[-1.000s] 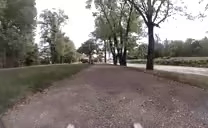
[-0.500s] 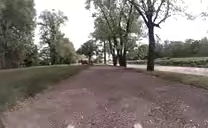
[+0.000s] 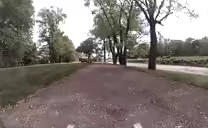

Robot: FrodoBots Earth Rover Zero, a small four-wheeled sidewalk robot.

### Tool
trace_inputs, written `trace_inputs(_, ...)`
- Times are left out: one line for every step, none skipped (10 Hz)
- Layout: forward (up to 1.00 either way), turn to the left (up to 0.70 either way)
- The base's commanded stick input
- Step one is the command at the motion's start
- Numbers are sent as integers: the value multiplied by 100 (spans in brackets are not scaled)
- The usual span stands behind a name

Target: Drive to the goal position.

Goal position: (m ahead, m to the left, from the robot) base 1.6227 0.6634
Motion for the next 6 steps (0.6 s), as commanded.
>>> trace_inputs(100,0)
trace_inputs(100,0)
trace_inputs(100,0)
trace_inputs(100,0)
trace_inputs(100,0)
trace_inputs(100,0)
